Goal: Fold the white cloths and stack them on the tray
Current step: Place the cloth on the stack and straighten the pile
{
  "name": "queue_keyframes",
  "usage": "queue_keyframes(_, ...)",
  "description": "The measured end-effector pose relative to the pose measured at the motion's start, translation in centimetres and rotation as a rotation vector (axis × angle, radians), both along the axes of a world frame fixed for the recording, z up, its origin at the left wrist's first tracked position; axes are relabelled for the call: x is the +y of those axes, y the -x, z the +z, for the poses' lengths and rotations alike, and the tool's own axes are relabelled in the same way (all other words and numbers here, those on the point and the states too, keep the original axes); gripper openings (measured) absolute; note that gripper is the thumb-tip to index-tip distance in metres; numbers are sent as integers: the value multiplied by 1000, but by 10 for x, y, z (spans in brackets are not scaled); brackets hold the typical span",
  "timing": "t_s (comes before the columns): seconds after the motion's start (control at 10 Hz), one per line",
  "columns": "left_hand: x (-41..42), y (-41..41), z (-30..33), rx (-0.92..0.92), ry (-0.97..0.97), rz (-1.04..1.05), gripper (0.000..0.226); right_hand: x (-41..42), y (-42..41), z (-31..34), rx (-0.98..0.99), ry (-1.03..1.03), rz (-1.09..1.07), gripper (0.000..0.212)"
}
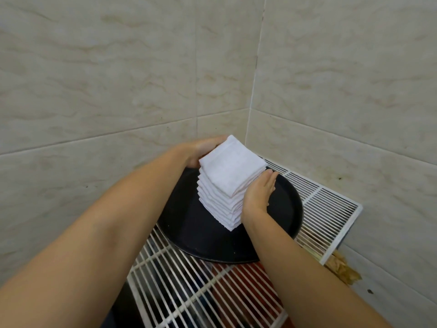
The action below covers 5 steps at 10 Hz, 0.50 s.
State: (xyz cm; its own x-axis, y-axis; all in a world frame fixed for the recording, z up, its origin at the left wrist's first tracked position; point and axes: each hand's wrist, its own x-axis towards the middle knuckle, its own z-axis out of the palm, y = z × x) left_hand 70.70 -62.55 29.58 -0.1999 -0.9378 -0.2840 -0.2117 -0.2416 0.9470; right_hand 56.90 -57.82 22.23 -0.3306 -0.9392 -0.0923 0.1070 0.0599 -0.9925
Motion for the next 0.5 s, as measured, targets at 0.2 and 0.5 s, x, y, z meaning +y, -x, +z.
queue_keyframes(0.2,-5,6,-14,31,-118,-84,47,-3,-2,-2,14,-5,16,53)
queue_keyframes(0.5,4,2,-23,175,-139,18,51,3,1,2,1,-7,41,54)
